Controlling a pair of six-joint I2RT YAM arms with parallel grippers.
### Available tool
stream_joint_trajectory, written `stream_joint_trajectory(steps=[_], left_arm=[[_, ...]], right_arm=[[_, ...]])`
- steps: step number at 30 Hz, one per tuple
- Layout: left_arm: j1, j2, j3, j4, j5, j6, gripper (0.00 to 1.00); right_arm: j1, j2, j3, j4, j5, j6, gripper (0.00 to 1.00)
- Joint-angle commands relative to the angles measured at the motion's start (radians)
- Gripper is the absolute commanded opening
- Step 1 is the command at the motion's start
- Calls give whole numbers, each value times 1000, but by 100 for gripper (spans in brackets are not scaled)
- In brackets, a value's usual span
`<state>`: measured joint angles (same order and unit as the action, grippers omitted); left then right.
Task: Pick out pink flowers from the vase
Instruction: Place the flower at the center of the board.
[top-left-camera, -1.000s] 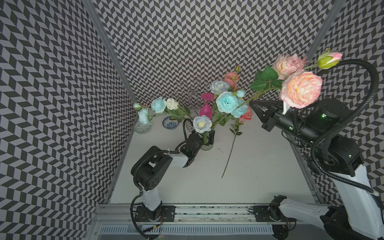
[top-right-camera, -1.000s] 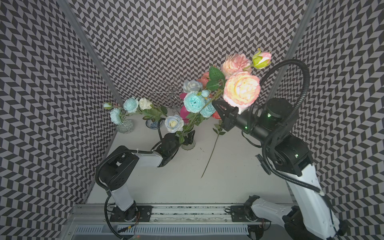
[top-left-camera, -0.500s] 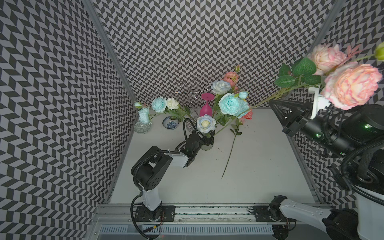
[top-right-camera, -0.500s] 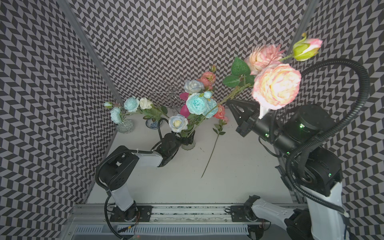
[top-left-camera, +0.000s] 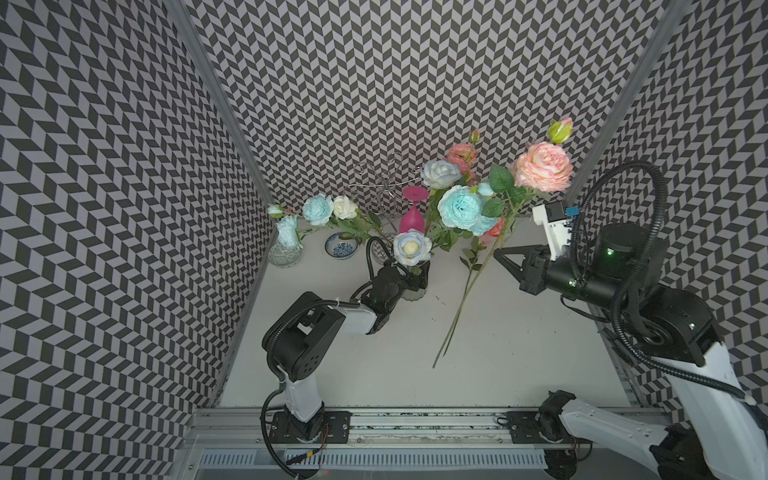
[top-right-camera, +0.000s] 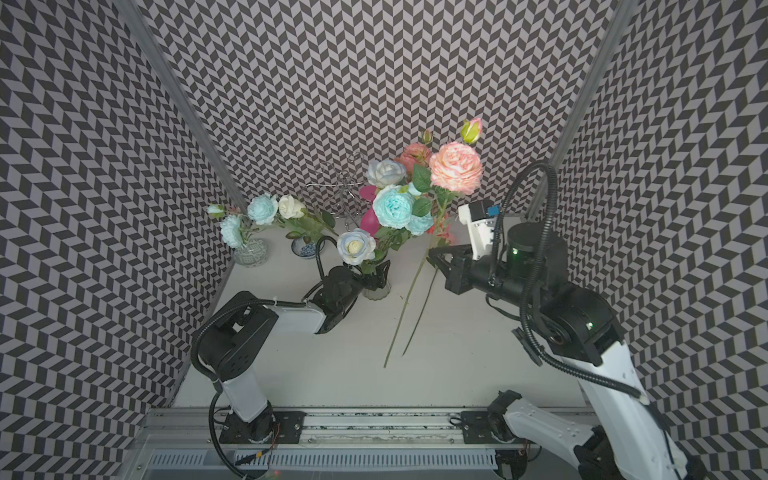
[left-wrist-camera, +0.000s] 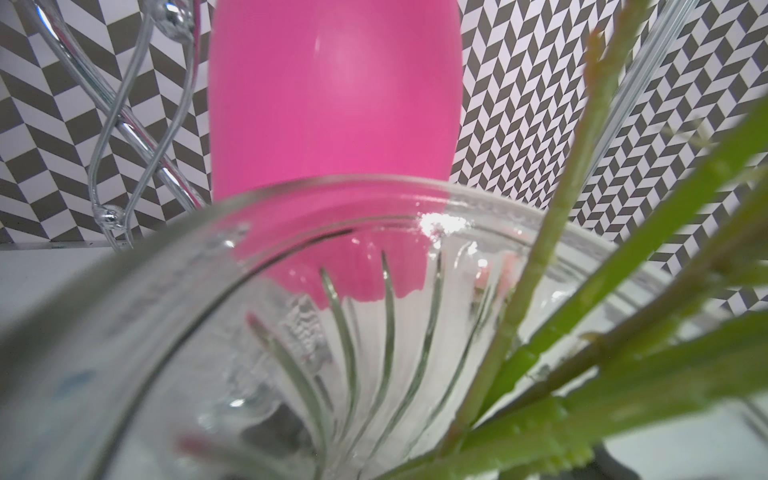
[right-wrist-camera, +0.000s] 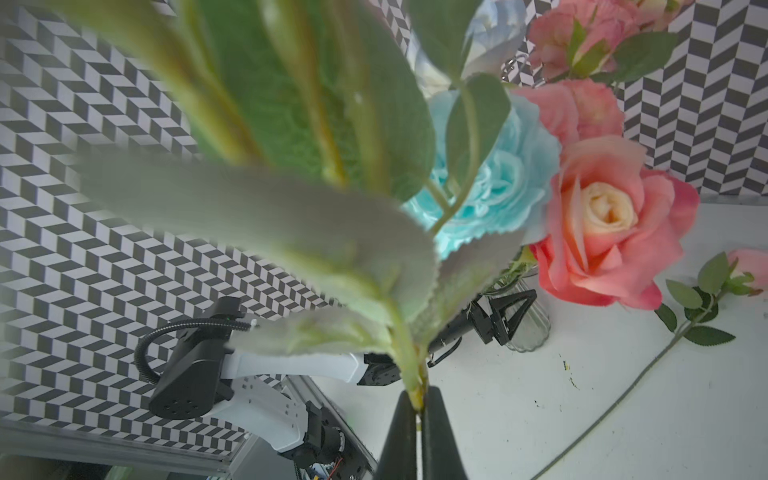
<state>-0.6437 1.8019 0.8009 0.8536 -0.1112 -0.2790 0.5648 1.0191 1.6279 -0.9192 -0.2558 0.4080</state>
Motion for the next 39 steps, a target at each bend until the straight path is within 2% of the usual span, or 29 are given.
stream_joint_trajectory(steps=[1,9,14,21,30,39], left_arm=[[-8,52,-8,-123,19,-63,90],[-10,50,-9,-123,15,-57,90],[-10,47,-8,-124,15,-55,90],[-10,43,-8,-127,10,-48,90],[-8,33,-8,-129,10,-46,90],[-8,22,-6,-126,11,-40,90]], right_arm=[[-30,-31,2,26,37,15,0],[-152,-7,-18,7,23,-10,0],[-305,22,-44,4,-82,-45,0],[-354,30,-178,50,-142,-15,0],[-549,35,-415,301,-281,53,0],[-622,236,-532,485,-236,-1,0]])
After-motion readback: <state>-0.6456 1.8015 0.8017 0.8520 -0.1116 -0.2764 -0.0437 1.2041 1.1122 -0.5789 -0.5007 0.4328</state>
